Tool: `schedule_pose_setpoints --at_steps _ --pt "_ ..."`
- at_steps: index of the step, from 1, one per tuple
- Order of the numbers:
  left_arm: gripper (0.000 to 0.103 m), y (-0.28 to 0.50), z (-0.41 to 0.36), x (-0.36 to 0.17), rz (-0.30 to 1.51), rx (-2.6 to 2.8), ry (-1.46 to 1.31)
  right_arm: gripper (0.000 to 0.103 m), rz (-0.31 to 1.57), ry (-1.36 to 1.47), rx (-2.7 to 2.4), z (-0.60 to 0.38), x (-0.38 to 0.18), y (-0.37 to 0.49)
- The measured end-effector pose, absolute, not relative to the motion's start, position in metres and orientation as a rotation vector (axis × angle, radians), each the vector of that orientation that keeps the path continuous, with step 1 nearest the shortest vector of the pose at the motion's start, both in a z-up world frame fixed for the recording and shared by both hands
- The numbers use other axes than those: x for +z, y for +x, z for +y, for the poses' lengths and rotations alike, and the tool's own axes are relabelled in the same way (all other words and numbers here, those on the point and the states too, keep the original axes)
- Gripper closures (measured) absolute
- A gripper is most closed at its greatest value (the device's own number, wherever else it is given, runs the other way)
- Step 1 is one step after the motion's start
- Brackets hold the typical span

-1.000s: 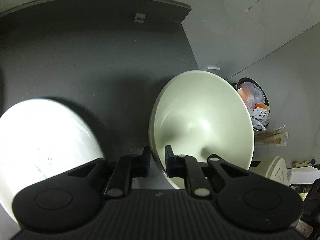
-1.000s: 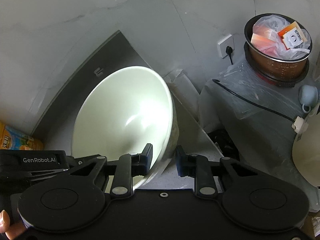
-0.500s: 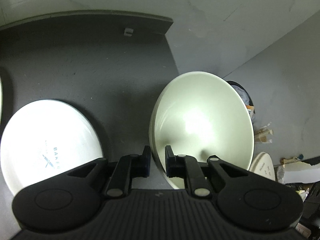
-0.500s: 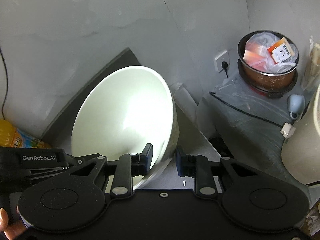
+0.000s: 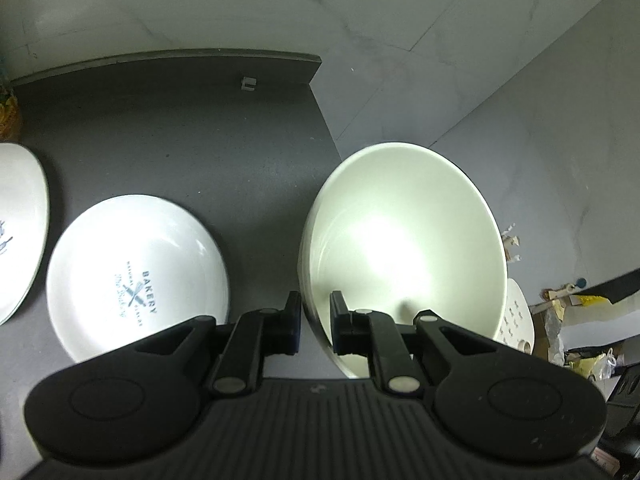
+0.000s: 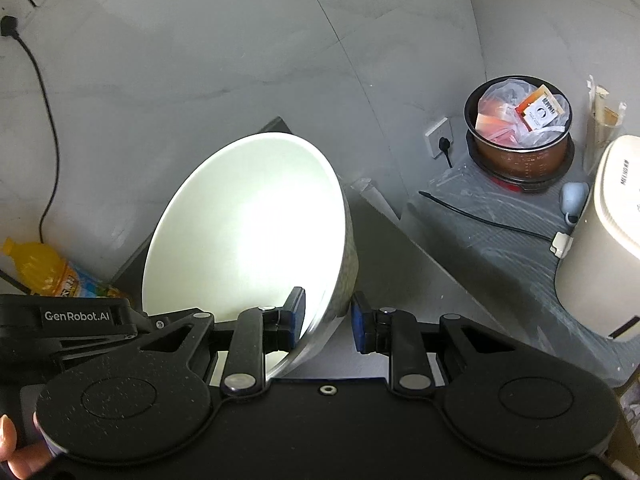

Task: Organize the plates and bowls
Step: 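Carry the smaller cream bowl with the right gripper onto the bowl stack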

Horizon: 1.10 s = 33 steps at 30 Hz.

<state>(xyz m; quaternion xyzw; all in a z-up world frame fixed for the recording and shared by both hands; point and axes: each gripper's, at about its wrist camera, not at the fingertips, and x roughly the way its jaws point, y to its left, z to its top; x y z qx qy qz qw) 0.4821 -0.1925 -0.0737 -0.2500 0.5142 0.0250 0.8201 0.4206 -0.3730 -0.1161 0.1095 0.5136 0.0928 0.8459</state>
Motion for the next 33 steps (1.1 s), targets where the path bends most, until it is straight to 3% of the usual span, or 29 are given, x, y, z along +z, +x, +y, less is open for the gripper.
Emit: schedule_pose_setpoints --at_steps 20,33 --pt "0.09 0.4 -0.172 -0.035 1.029 -0.015 -0.458 0.078 1.047 0.219 0.211 -0.349 -0.093 0.349" --pt "0.09 0.357 -0.151 -0.055 1.072 -0.017 -0.502 0.079 1.111 0.197 0.234 -0.333 -0.099 0.306"
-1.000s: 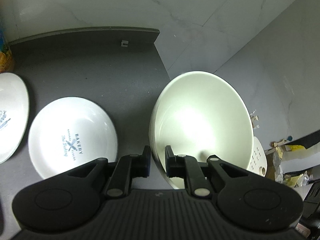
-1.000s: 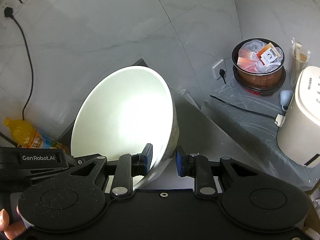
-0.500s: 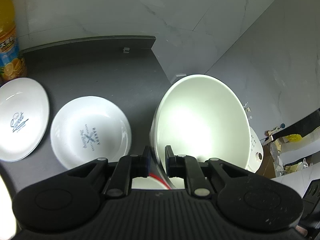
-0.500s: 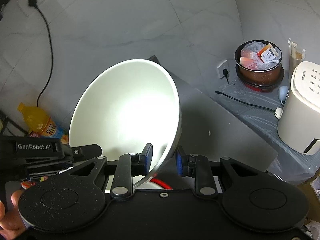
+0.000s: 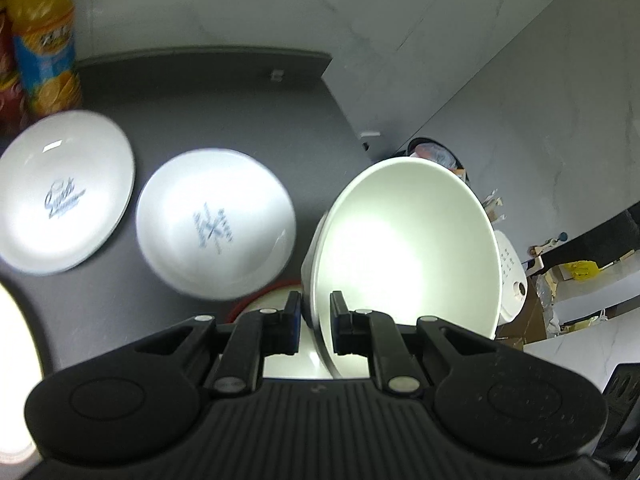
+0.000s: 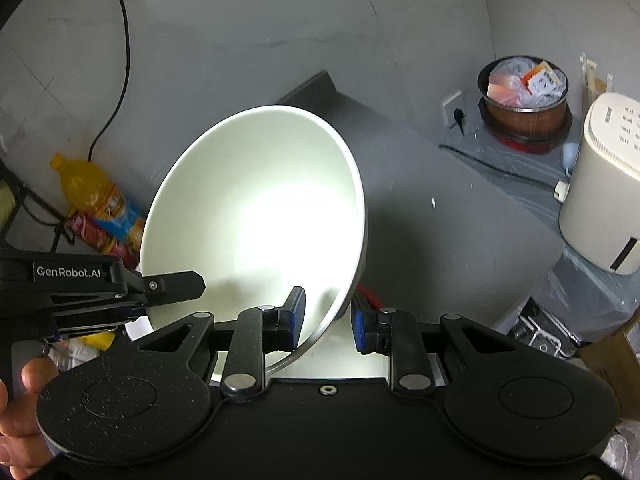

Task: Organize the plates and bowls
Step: 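Carry the smaller cream bowl with the right gripper onto the bowl stack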

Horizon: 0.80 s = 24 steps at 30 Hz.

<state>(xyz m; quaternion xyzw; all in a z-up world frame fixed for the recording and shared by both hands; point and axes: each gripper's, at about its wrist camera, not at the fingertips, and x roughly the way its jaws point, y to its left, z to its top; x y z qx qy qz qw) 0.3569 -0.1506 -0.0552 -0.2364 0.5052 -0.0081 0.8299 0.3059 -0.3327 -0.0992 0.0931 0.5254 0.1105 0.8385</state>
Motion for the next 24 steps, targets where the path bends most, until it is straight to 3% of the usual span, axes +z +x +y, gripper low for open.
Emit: schedule_pose_setpoints --at_steps 24 --pt "0.089 0.321 -0.142 -0.096 1.188 0.055 -0.534 0.075 1.301 0.11 0.334 -0.326 -0.127 0.285"
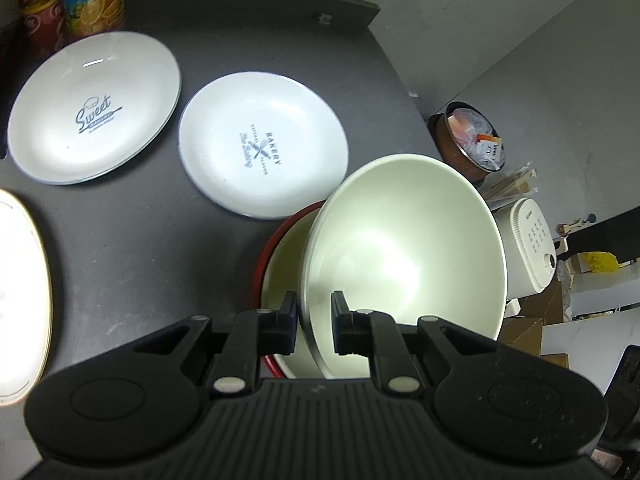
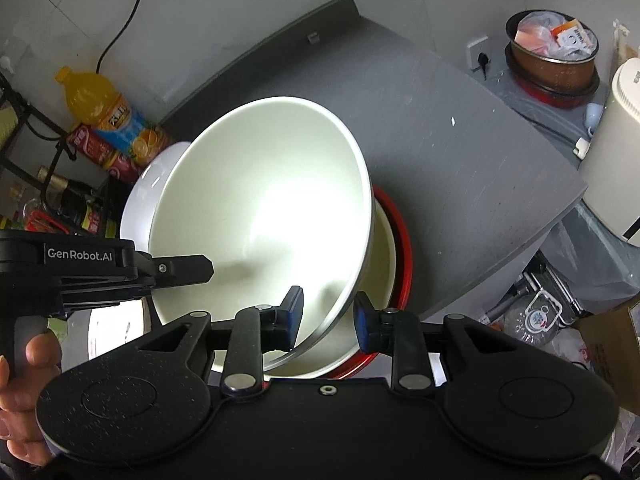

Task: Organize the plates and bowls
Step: 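Carry the smaller cream bowl with the right gripper onto the bowl stack, then lower the bowl into the stack and open the right gripper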

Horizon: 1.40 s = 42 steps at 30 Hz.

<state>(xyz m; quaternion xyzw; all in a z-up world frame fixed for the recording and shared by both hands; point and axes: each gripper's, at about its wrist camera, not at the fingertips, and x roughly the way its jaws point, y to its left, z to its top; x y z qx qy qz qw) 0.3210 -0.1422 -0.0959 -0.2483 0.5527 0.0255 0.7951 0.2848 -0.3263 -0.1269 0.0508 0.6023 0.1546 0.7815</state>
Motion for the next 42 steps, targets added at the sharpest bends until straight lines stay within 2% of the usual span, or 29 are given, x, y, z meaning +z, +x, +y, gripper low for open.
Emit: schedule_pose_setpoints --at_steps 16,20,25,30,35,39,42 --pt "0.085 0.322 -0.134 -0.105 1.227 0.131 -0.596 0.065 1.369 0.081 0.422 -0.327 -0.129 0.296" --pt "0.078 0.323 -0.127 -0.097 1.2 0.159 -0.601 0.058 1.356 0.059 0.446 -0.328 -0.122 0.298" --pt "0.071 0.322 -0.119 -0.087 1.175 0.184 -0.596 0.054 1.338 0.046 0.459 -0.337 -0.113 0.298" --pt "0.054 0.312 -0.106 -0.076 1.123 0.244 -0.615 0.046 1.325 0.026 0.494 -0.342 -0.103 0.305" --pt "0.043 0.3 -0.1 -0.065 1.083 0.316 -0.597 0.04 1.299 -0.011 0.541 -0.338 -0.097 0.316" --pt "0.041 0.294 -0.1 -0.058 1.063 0.336 -0.602 0.029 1.271 -0.027 0.572 -0.335 -0.092 0.324" --pt "0.039 0.289 -0.103 -0.05 1.04 0.362 -0.573 0.026 1.271 -0.042 0.605 -0.332 -0.092 0.333"
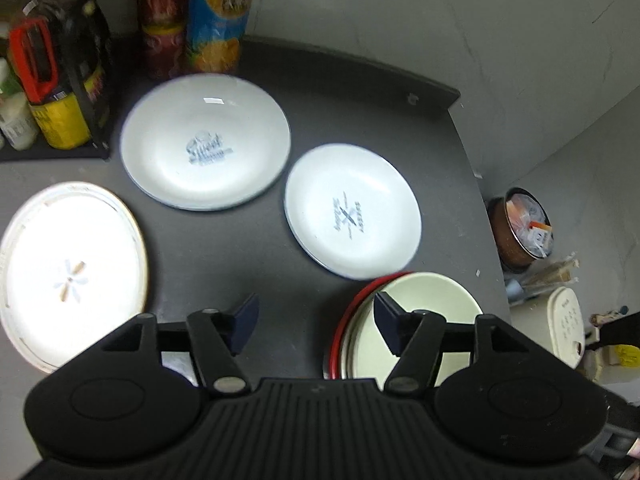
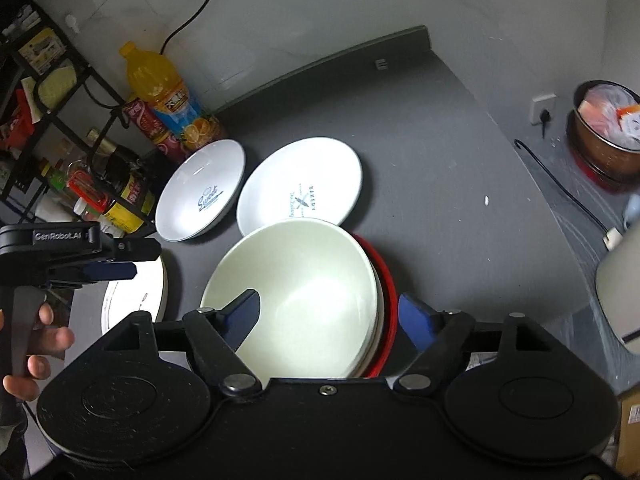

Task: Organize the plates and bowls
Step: 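Lower the bowl into the stack and open the right gripper, then move the right gripper toward the white 'Sweet' plate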

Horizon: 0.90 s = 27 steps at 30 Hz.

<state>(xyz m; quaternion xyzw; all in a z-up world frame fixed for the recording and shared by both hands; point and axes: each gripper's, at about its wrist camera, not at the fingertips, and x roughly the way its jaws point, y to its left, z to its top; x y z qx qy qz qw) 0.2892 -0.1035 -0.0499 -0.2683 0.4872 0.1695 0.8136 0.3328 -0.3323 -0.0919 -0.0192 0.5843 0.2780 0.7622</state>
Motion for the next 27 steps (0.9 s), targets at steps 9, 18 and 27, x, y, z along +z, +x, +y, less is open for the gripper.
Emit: schedule_pose_setpoints --at_steps 9,18,27 --pt "0.025 0.267 -0.1 -0.049 1.034 0.492 -0.603 0.016 1.271 -0.125 0.752 -0.31 -0.09 0.348" --pt "0.023 0.234 -0.094 -0.046 0.996 0.606 -0.664 0.01 1.269 -0.179 0.88 -0.276 -0.09 0.351" --pt "0.023 0.203 -0.088 -0.051 0.995 0.701 -0.67 0.008 1.274 -0.238 0.961 -0.241 -0.09 0.339"
